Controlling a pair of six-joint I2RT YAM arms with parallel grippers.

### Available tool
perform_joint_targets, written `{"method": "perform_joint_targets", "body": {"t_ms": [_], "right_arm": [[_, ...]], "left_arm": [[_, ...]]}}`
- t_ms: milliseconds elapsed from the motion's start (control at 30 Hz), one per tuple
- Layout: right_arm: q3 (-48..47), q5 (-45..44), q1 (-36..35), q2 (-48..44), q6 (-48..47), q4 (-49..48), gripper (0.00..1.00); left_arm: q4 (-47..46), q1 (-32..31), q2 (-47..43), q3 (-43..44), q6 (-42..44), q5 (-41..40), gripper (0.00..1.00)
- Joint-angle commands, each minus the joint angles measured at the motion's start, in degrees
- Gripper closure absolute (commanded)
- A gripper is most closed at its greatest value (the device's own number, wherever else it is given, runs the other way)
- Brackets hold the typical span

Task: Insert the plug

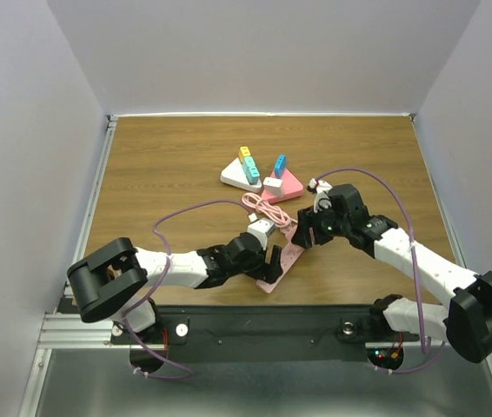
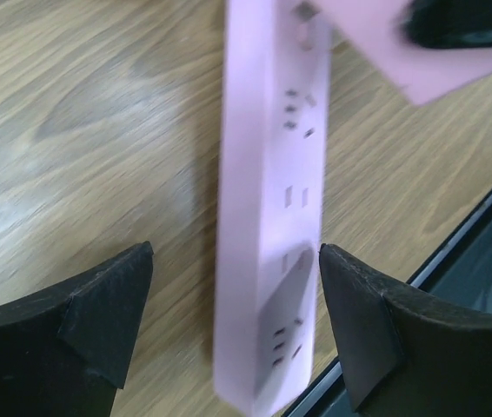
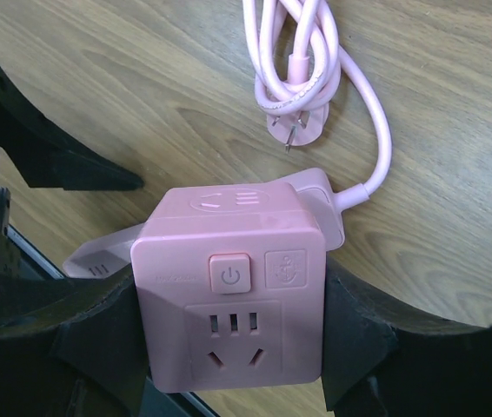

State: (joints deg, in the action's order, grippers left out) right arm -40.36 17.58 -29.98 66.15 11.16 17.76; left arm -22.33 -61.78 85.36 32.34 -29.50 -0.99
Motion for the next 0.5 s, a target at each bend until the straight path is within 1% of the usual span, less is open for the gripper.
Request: {"method": "perform_joint_targets", "body": {"t_ms": [0,67,167,233,300,333,367,433,467], "right_arm": [[-1.21,1.75,0.18,0.12,-0.35,-1.15,0.99],[-1.21,1.75,0.01,0.56,-0.43,-1.15,1.0],[-1.48,2.28,-0.52,1.7,-0.7,-0.97,1.0],[-1.48,2.63,-0.7,1.88,-0.7,-0.97,1.0],[-1.56,3.33,-0.87,2.23,-0.44,-0.8,1.0],[-1.56,3.6,-0.87,2.23,-0.44,-0.62,1.0],[-1.56,3.86,-1.05,2.58,-0.44,-0.53,1.0],[-1.65,4.39,-1.48,2.84,-0.26,-0.36,1.0],[-1.65,4.21,-1.75,2.76,-0.17,-0.36,1.0]], "left_arm": [[8.0,0.08,-3.35,-3.77,-3.02,-4.63,0.11],[7.65,0.17,-5.11,-4.12,-3.46,-4.81,0.12],[7.74,0.17,-4.68,-3.95,-3.9,-4.37,0.14],[8.17,0.25,-2.93,-3.42,-4.51,-3.93,0.2],[8.26,0.17,-1.09,-3.25,-5.13,-3.14,0.28],[8.26,0.17,-0.55,-3.16,-5.13,-3.05,0.28],[8.44,0.17,-0.11,-3.07,-5.48,-3.05,0.35],[9.14,0.25,1.46,-2.81,-6.27,-3.22,0.45],[9.4,0.17,2.0,-2.63,-6.36,-3.14,0.53]]}}
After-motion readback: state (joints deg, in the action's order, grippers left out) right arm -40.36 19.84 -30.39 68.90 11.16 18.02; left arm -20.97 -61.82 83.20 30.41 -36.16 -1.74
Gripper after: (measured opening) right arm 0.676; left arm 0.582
